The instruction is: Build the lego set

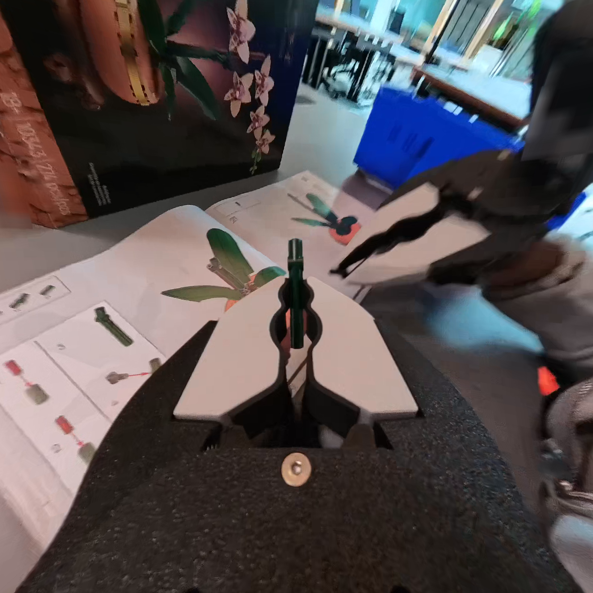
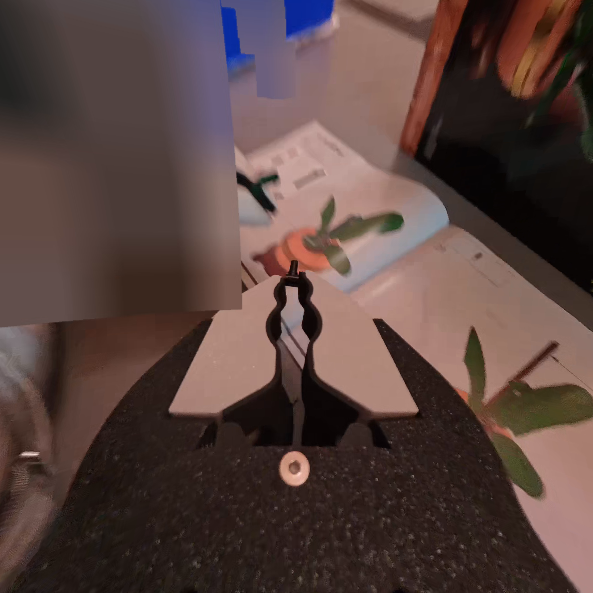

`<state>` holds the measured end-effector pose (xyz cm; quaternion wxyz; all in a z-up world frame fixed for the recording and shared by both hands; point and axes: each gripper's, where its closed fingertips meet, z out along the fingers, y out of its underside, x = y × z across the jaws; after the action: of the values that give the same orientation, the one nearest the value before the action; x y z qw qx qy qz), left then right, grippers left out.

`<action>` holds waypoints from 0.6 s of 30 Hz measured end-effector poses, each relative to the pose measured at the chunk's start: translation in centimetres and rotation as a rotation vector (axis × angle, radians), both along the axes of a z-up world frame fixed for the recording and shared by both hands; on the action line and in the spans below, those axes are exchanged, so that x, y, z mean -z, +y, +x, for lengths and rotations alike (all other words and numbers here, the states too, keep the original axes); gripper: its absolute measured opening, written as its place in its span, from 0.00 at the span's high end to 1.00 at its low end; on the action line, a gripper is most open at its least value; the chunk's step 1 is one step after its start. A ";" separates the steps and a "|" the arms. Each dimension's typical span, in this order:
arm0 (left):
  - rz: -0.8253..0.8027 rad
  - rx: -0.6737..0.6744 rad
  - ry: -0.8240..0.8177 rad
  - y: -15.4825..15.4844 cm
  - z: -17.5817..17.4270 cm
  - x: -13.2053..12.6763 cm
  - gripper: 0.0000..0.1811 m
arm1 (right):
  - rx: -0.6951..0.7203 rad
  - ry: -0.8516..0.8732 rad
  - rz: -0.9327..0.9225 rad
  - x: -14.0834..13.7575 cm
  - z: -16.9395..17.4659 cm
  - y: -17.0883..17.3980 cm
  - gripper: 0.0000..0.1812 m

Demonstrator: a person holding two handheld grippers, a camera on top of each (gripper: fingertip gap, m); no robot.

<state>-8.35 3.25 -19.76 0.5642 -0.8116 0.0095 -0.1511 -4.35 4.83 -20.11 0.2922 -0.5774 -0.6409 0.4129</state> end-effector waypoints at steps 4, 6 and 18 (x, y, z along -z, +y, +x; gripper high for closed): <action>-0.005 0.011 0.161 0.0 0.5 0.5 0.97 | -0.011 0.076 -0.216 -3.3 -0.6 -1.7 0.96; 0.004 0.000 0.245 0.2 0.6 0.5 0.97 | 0.005 0.035 -0.293 -2.3 -1.0 -2.4 0.96; 0.041 0.024 0.456 0.3 1.7 0.8 0.97 | 0.077 0.101 -0.516 -1.0 -1.1 -3.0 0.97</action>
<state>-6.70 3.54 -20.59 0.5620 -0.8129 0.1497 0.0297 -5.49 1.84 -19.16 0.1824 -0.6352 -0.4767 0.5797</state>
